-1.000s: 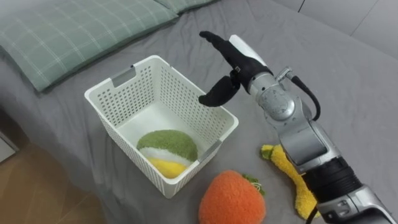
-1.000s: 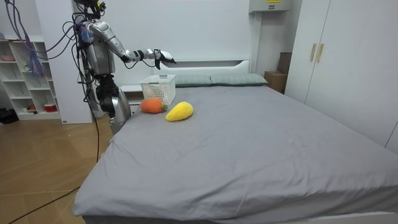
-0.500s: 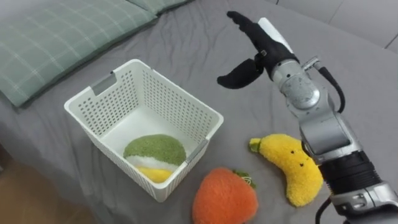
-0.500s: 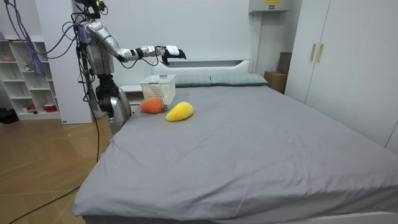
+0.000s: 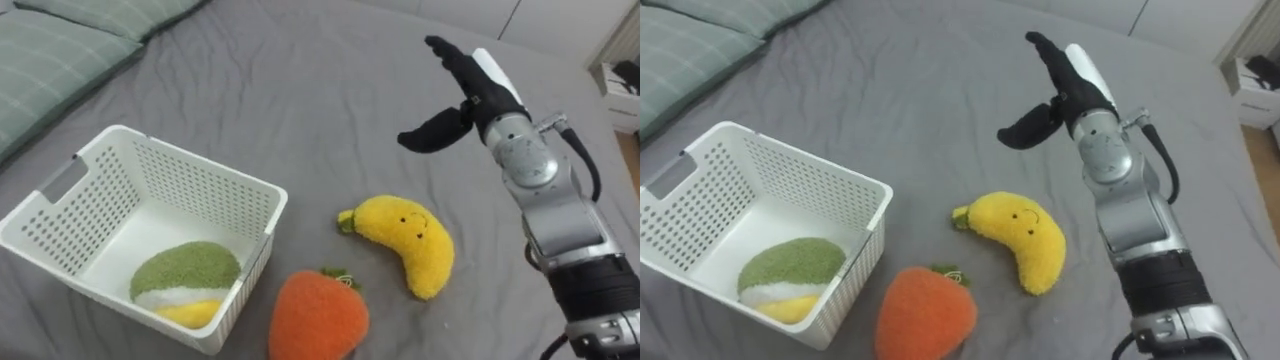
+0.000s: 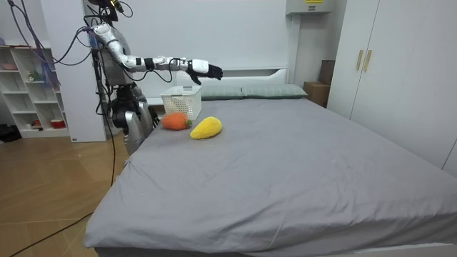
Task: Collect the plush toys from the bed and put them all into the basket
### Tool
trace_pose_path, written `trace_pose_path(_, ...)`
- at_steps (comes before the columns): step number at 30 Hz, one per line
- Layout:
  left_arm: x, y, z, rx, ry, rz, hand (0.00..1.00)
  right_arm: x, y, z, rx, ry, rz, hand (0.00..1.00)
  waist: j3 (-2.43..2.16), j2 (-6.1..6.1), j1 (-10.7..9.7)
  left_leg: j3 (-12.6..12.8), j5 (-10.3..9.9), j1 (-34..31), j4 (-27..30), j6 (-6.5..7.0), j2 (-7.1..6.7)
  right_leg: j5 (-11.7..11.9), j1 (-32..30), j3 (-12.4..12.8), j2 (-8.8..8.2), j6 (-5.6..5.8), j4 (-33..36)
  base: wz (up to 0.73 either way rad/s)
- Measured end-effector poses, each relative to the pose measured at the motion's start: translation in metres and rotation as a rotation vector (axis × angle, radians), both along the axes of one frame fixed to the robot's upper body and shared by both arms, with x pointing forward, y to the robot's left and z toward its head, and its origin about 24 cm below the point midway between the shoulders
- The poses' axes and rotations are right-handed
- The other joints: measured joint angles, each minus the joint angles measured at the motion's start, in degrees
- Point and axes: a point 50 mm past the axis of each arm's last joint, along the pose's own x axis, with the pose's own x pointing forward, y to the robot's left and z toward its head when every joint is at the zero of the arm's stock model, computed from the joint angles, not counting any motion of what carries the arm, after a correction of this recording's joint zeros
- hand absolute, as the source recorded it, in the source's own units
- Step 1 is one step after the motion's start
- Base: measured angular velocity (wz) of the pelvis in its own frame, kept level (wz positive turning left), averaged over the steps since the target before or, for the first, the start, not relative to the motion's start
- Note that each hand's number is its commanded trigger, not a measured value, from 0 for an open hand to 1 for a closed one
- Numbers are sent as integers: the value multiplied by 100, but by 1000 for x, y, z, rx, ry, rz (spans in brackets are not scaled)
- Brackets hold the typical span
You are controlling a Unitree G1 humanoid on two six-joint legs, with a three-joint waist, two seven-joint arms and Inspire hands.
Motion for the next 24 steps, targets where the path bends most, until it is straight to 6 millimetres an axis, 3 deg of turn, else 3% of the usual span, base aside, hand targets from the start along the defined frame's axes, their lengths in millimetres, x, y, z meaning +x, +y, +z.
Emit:
trace_pose_path(4,-7,2,-1,0,9,15,0,-18,-11,-35,1,122,-37,0,12,19,-28,130,-38,89,-41,-19,41,0,18,146,46,-1,-8,-18)
trace_pose_path(13,-16,7,-2,5,10,36,0,-45,-23,-84,41,298,-92,0,53,74,-80,294,-72,112,-72,-66,114,15,-38,298,114,-25,-5,-11)
trace_pose_path(20,-11,5,-2,-8,-9,38,0,-51,-29,-97,36,323,-157,0,48,149,-65,345,-60,-370,38,-79,154,58,-512,318,135,-88,19,-4)
trace_pose_path(24,-6,1,-3,-35,-21,62,0,-42,-34,-100,68,330,-201,0,50,166,99,356,-46,-644,105,-101,186,66,-761,305,150,-101,25,-1)
